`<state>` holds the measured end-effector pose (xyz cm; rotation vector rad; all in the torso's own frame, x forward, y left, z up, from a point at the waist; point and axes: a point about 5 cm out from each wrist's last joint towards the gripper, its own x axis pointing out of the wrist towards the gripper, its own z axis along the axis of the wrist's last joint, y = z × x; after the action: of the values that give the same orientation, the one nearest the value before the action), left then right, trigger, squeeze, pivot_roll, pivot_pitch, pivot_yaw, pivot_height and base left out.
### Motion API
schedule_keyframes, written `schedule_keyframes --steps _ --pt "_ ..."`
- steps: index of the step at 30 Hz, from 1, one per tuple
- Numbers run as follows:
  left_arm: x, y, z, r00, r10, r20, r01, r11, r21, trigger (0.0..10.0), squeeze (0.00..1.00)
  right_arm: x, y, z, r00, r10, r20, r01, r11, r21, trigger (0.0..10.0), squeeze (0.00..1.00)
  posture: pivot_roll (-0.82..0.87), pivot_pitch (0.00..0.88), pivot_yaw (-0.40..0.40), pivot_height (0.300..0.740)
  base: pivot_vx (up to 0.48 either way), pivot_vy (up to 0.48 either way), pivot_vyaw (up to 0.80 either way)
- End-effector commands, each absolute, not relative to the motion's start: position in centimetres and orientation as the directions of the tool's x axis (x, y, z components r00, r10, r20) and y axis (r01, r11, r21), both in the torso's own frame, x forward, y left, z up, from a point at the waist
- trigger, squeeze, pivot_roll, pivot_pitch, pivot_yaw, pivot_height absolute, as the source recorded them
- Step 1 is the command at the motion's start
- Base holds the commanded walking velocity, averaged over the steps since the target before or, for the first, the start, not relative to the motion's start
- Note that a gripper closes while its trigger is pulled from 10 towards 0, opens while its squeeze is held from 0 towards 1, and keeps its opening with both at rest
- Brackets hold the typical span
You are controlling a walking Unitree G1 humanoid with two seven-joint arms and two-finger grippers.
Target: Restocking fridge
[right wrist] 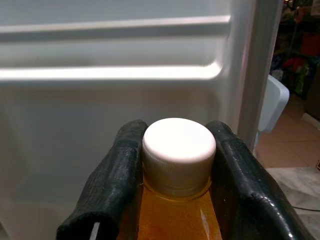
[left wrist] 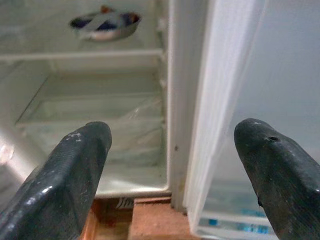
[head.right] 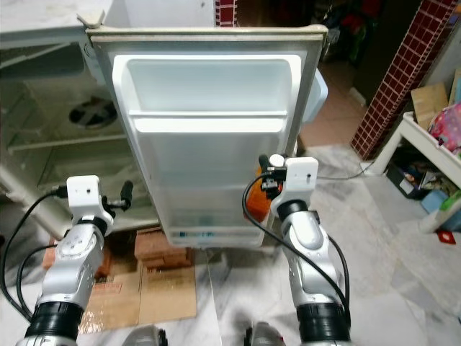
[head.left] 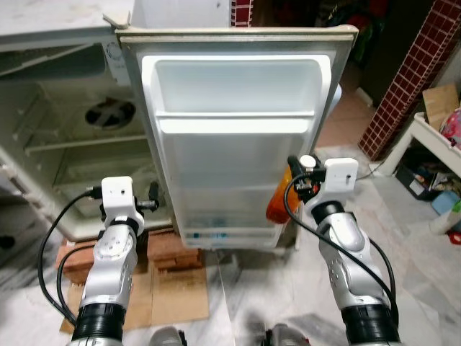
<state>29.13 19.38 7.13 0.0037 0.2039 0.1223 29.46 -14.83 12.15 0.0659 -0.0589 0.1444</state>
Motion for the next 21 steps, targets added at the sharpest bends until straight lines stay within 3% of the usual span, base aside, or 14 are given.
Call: schedule_keyframes --steps 1,9,21 --pt "29.02 19.97 7.09 0.962 0.167 -0.215 -0.165 0.986 0.026 10.0 0.0 29.54 -14.72 12.94 0.984 0.151 0.099 -0.157 0.985 0.065 10.0 0.0 -0.04 0.006 0.021 0.62 0.0 0.0 0.0" --pt "29.15 20.03 7.18 0.961 0.179 -0.212 -0.178 0.984 0.026 10.0 0.0 29.7 -14.53 13.17 0.981 0.159 0.108 -0.167 0.984 0.065 10.0 0.0 -0.04 0.002 0.017 0.575 0.0 0.0 0.0" --pt "29.07 20.6 7.27 0.957 0.199 -0.211 -0.2 0.98 0.016 10.0 0.0 29.59 -14.64 13.15 0.983 0.152 0.107 -0.16 0.985 0.067 10.0 0.0 -0.05 0.0 0.022 0.575 0.0 0.0 0.0"
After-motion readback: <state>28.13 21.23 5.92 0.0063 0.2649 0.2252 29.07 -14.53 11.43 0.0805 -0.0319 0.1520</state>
